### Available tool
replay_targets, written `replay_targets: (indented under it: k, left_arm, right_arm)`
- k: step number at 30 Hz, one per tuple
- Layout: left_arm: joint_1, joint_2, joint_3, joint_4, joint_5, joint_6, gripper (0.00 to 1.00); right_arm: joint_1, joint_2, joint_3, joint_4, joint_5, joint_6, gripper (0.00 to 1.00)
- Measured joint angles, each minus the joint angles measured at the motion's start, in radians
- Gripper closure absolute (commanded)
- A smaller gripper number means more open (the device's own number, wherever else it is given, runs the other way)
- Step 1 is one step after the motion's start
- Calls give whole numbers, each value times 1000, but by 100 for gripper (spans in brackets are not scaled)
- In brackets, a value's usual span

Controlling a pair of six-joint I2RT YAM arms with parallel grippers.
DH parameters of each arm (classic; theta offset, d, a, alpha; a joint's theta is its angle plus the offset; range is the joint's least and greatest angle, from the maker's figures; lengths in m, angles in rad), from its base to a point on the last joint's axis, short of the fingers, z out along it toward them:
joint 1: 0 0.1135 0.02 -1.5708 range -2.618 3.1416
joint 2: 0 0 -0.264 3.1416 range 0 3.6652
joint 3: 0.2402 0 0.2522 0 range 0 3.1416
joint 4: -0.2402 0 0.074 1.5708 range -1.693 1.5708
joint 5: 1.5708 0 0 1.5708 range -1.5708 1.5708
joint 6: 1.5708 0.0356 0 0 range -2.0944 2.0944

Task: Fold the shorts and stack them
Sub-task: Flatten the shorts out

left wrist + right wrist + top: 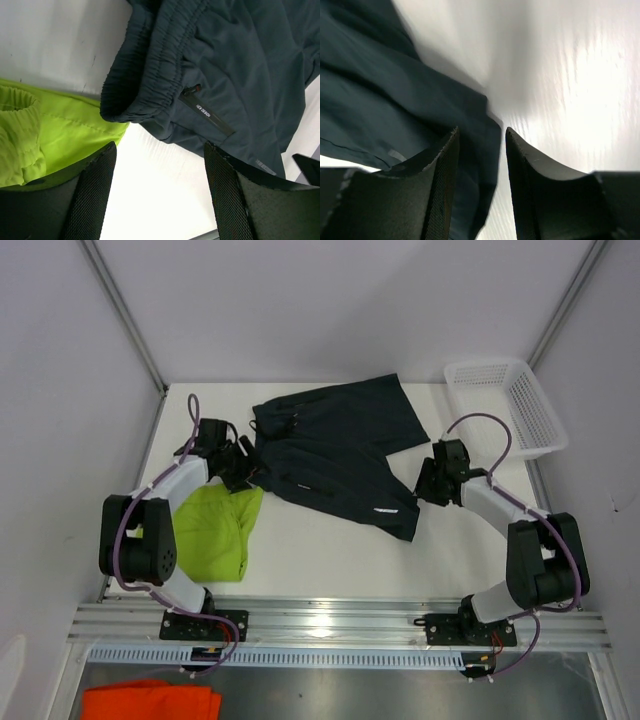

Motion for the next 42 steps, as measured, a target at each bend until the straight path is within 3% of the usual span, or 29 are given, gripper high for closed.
replay_targets:
  k: [5,11,17,19,20,26,34,38,42]
  left_arm:
    - [-2,-2,-3,34,-7,2,28]
    - [-2,57,4,50,-31,10,37]
    - [-2,122,26,51,-47,11,36]
    - [-2,142,37,53,-53,11,44]
    - [-2,149,40,55,-53,12,57]
    - [2,169,52,74,-55,23,100]
    - [55,171,54,89,-46,30,100]
    - [110,172,61,95,-24,30,100]
    - [167,185,96,95,-8,30,100]
  right_arm:
    - [5,-63,-86,10,0,8,62]
    - [29,-65,-107,37,-32,19,64]
    - [86,-95,-115,53,-53,20,67]
    - [102,-109,-118,52,-55,22,72]
    - [109,-116,-118,52,-56,22,75]
    - [165,-133,-121,53,-57,32,83]
    - [290,-132,-138,53,-66,47,98]
    - [378,-132,-138,52,-89,64,99]
    - [431,-134,-138,48,-123,66,92]
